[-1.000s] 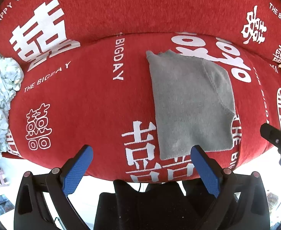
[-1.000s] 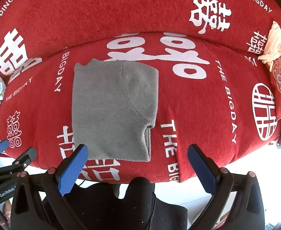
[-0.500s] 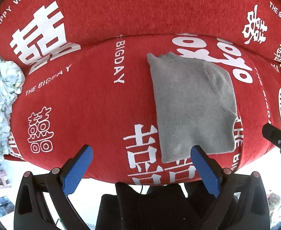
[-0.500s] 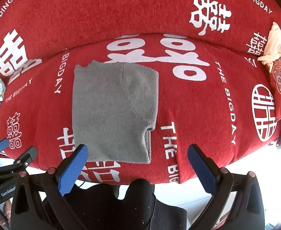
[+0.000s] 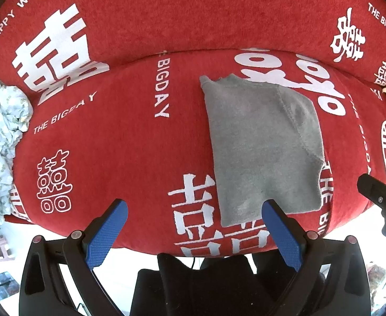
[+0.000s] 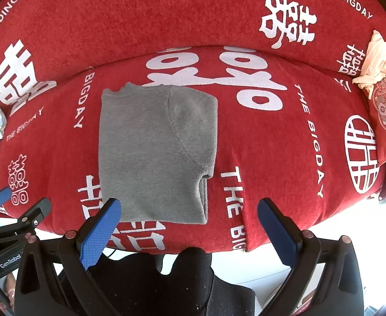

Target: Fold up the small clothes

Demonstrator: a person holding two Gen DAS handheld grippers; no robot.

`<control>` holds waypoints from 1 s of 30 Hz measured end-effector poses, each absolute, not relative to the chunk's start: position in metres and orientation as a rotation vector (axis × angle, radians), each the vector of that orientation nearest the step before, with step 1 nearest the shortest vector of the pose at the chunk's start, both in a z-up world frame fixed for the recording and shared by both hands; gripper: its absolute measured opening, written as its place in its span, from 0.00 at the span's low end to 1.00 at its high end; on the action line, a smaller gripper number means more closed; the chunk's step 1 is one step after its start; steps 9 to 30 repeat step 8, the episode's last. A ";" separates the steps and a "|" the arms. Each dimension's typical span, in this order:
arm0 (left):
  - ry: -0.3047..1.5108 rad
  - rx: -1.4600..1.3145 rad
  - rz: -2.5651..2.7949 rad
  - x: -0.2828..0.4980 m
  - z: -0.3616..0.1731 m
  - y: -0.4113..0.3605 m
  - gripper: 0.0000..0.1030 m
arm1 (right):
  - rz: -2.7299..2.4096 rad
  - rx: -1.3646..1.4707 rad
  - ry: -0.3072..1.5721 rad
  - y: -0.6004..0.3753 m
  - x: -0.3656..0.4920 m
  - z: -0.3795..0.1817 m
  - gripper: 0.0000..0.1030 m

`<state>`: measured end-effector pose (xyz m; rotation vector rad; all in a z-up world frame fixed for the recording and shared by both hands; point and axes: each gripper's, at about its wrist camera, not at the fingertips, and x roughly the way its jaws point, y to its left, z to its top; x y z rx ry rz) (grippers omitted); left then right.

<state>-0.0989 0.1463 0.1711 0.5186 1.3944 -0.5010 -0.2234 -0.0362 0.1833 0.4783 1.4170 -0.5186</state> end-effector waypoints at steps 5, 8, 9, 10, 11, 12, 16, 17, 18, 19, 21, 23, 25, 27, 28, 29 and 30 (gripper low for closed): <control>1.351 0.532 -0.530 -0.101 0.175 0.144 0.99 | -0.527 0.475 1.412 -0.034 -0.224 0.184 1.00; 1.356 0.521 -0.548 -0.100 0.177 0.143 0.99 | -0.530 0.471 1.414 -0.033 -0.224 0.183 1.00; 1.356 0.521 -0.548 -0.100 0.177 0.143 0.99 | -0.530 0.471 1.414 -0.033 -0.224 0.183 1.00; 1.356 0.521 -0.548 -0.100 0.177 0.143 0.99 | -0.530 0.471 1.414 -0.033 -0.224 0.183 1.00; 1.356 0.521 -0.548 -0.100 0.177 0.143 0.99 | -0.530 0.471 1.414 -0.033 -0.224 0.183 1.00; 1.356 0.521 -0.548 -0.100 0.177 0.143 0.99 | -0.530 0.471 1.414 -0.033 -0.224 0.183 1.00; 1.356 0.521 -0.548 -0.100 0.177 0.143 0.99 | -0.530 0.471 1.414 -0.033 -0.224 0.183 1.00; 1.356 0.521 -0.548 -0.100 0.177 0.143 0.99 | -0.530 0.471 1.414 -0.033 -0.224 0.183 1.00; 1.356 0.521 -0.548 -0.100 0.177 0.143 0.99 | -0.530 0.471 1.414 -0.033 -0.224 0.183 1.00; 1.356 0.521 -0.548 -0.100 0.177 0.143 0.99 | -0.530 0.471 1.414 -0.033 -0.224 0.183 1.00; 1.356 0.521 -0.548 -0.100 0.177 0.143 0.99 | -0.530 0.471 1.414 -0.033 -0.224 0.183 1.00; 1.356 0.521 -0.548 -0.100 0.177 0.143 0.99 | -0.530 0.471 1.414 -0.033 -0.224 0.183 1.00; 1.356 0.521 -0.548 -0.100 0.177 0.143 0.99 | -0.530 0.471 1.414 -0.033 -0.224 0.183 1.00; 1.356 0.521 -0.548 -0.100 0.177 0.143 0.99 | -0.530 0.471 1.414 -0.033 -0.224 0.183 1.00; 1.356 0.521 -0.548 -0.100 0.177 0.143 0.99 | -0.530 0.471 1.414 -0.033 -0.224 0.183 1.00; 1.356 0.521 -0.548 -0.100 0.177 0.143 0.99 | -0.530 0.471 1.414 -0.033 -0.224 0.183 1.00; 1.356 0.521 -0.548 -0.100 0.177 0.143 0.99 | -0.530 0.471 1.414 -0.033 -0.224 0.183 1.00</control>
